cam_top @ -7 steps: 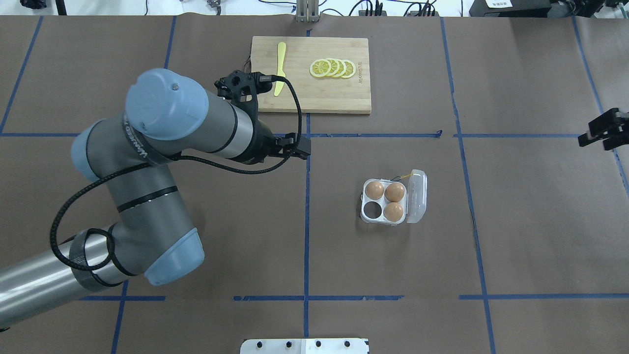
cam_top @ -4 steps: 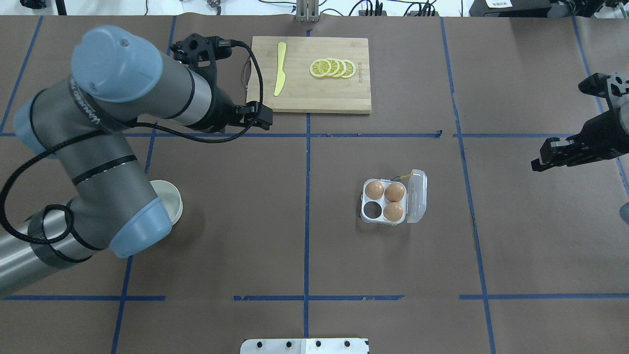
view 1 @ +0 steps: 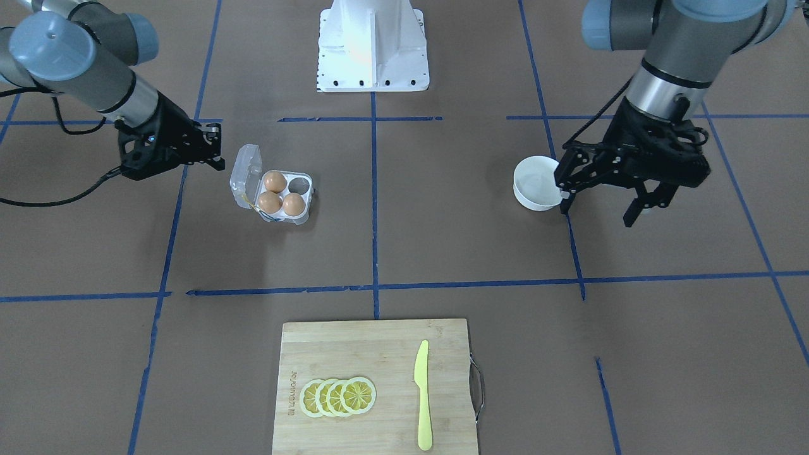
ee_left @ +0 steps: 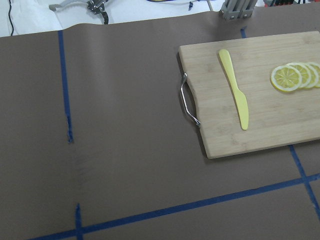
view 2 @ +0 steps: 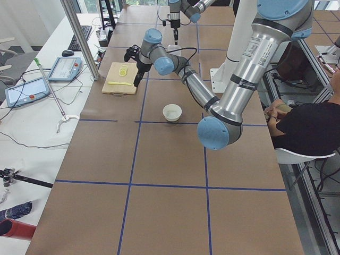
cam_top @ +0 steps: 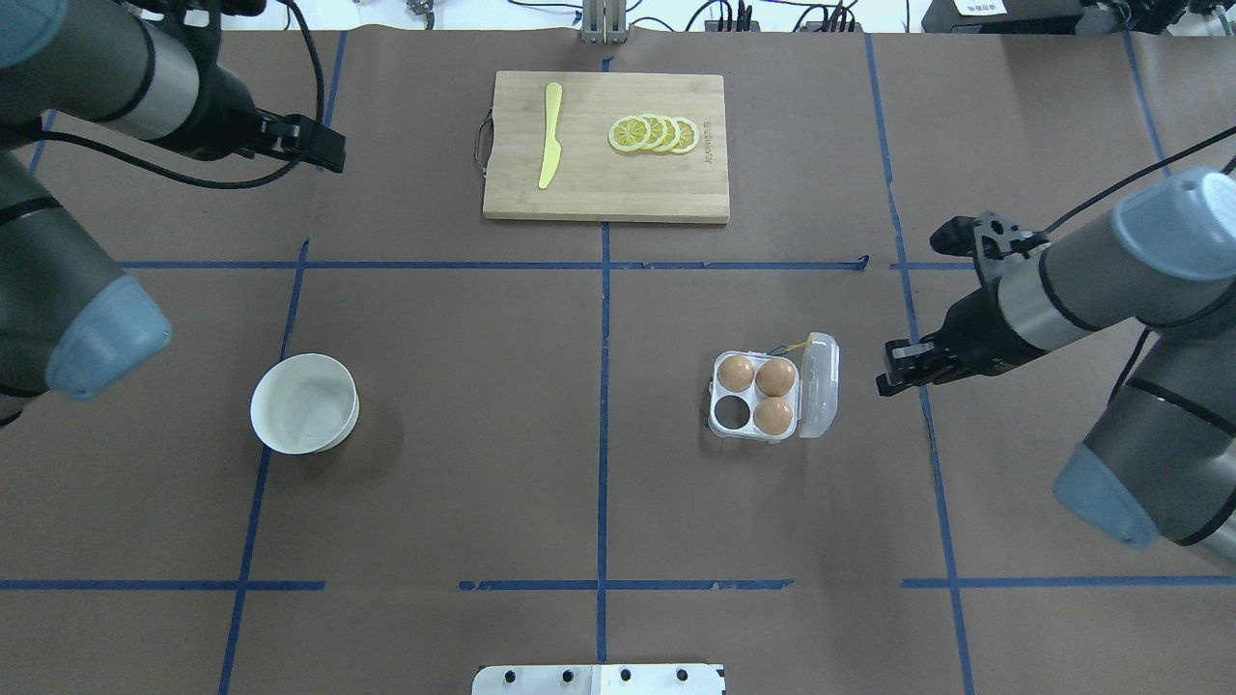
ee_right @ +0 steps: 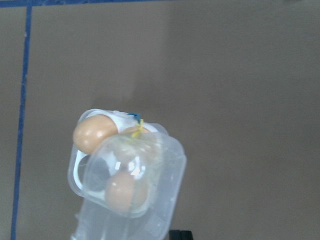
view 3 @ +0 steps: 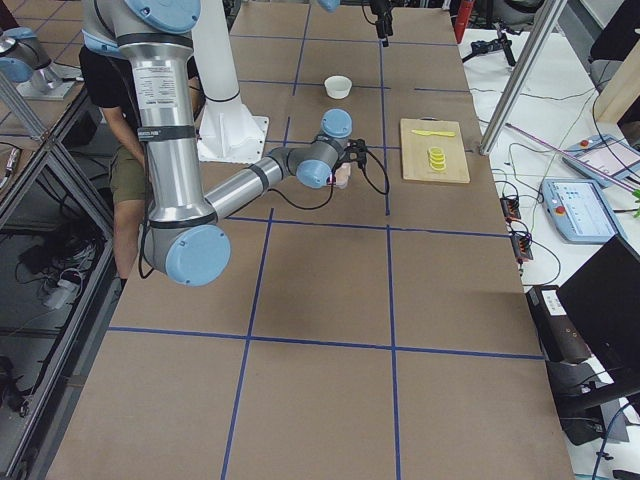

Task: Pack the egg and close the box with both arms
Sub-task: 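Push the clear carton lid down over the eggs with the right gripper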

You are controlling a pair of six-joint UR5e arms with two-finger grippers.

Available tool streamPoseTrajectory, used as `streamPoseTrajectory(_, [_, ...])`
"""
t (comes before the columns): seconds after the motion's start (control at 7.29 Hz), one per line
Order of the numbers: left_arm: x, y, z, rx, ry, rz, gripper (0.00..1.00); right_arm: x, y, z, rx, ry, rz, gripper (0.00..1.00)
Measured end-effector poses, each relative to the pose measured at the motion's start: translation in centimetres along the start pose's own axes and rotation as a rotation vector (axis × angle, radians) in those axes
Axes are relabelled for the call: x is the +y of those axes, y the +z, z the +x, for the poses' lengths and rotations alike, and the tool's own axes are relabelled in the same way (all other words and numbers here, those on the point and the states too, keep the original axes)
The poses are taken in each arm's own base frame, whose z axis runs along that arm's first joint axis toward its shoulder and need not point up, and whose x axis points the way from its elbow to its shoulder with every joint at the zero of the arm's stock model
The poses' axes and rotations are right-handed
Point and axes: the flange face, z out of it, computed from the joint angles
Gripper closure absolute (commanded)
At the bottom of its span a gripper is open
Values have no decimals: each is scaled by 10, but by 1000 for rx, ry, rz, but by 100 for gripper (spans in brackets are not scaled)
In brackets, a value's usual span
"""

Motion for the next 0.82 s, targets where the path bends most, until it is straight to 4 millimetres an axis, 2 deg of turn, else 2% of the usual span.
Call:
streamPoseTrajectory(0.27, [-1,-5,-42,-41,69,-3,0,-1,43,-80,-29,-12,19,100])
streamPoseTrajectory(0.41, [0,-6,-53,-51,81,-6,0,-3,52,-115,-55,-10,28,1])
streamPoseTrajectory(0.55, [0,-6,-59,-54,86,-10,0,-5,47,-140,-85,-6,41,0])
streamPoseTrajectory(0.69, [3,-4,-64,-57,84,-18,0,-8,32,-153,-113,7,64,0])
streamPoseTrajectory(0.82, [11,1,-73,-63,85,-34,0,-17,13,-150,-124,22,93,0])
